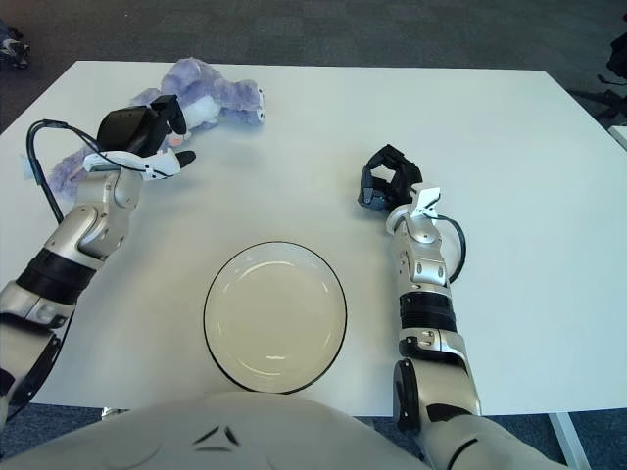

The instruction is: Put the doll into the plate.

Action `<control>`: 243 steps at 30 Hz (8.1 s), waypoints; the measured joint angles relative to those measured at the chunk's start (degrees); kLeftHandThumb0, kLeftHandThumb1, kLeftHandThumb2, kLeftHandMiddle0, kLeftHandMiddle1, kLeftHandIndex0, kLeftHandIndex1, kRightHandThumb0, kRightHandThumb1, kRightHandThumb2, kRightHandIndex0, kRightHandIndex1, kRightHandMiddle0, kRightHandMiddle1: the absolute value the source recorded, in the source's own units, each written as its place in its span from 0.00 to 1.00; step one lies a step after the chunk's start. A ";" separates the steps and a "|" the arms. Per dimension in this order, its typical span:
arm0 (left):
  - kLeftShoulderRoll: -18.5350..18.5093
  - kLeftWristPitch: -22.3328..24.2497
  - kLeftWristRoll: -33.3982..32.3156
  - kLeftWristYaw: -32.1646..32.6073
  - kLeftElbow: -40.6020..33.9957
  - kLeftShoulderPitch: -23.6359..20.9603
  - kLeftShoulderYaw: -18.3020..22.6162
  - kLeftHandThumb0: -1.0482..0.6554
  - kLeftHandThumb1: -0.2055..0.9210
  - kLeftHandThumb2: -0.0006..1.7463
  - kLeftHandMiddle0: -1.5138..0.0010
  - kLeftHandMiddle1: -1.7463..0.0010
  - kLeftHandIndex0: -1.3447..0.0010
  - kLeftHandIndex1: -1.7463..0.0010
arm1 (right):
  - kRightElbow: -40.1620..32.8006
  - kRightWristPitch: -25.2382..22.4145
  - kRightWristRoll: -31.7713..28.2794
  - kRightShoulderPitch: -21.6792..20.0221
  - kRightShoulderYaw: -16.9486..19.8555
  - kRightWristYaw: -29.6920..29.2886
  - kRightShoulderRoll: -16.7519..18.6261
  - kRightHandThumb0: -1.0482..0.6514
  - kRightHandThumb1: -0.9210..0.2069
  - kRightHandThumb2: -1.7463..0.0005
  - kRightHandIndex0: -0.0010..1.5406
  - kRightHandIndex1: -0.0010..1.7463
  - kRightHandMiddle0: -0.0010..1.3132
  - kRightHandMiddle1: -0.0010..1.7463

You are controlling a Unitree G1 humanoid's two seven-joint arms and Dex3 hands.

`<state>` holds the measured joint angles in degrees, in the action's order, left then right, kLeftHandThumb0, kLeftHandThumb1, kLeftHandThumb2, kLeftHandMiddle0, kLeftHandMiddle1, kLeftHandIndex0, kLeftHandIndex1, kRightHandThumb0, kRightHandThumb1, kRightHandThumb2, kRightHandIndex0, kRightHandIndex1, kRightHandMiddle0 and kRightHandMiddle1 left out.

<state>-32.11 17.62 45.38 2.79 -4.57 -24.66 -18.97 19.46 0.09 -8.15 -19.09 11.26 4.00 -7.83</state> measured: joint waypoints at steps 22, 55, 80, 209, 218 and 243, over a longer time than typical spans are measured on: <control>7.02 -0.08 2.92 6.58 -4.42 3.13 6.73 0.38 0.71 0.52 0.76 0.00 0.69 0.02 | 0.71 0.91 0.58 -0.18 -0.42 -0.49 -0.05 0.33 0.57 0.22 0.82 1.00 0.49 1.00; 8.39 2.29 5.64 8.26 17.01 -5.94 5.68 0.23 0.49 0.49 1.00 0.26 1.00 0.65 | 1.45 1.34 0.70 -0.43 -0.51 -0.33 -0.44 0.33 0.57 0.22 0.82 1.00 0.49 1.00; 7.94 -1.90 3.97 8.49 45.12 -20.27 0.59 0.18 0.59 0.42 1.00 0.32 1.00 0.77 | 1.34 0.74 0.58 -0.59 -0.60 -0.69 -0.48 0.32 0.59 0.21 0.83 1.00 0.50 1.00; 18.05 -6.13 -8.59 21.46 81.37 -35.65 -5.92 0.87 0.57 0.67 0.67 0.00 0.83 0.01 | -0.25 -1.44 0.45 -0.26 -1.45 0.47 -1.03 0.32 0.58 0.21 0.82 1.00 0.50 1.00; 17.58 -8.03 -9.70 20.75 81.34 -35.65 -4.56 0.84 0.75 0.47 0.71 0.06 0.38 0.00 | -0.25 -1.44 0.47 -0.26 -1.46 0.53 -1.04 0.33 0.58 0.22 0.82 1.00 0.50 1.00; 17.41 -9.64 -9.30 20.75 81.00 -35.65 -4.97 0.83 0.88 0.35 0.76 0.07 0.27 0.00 | -3.73 -5.01 2.86 -0.38 -3.34 0.51 -2.60 0.34 0.52 0.26 0.79 1.00 0.46 1.00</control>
<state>-14.70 7.98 36.08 23.54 76.43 -60.31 -23.94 15.73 -4.92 -5.29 -19.46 7.93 4.50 -10.43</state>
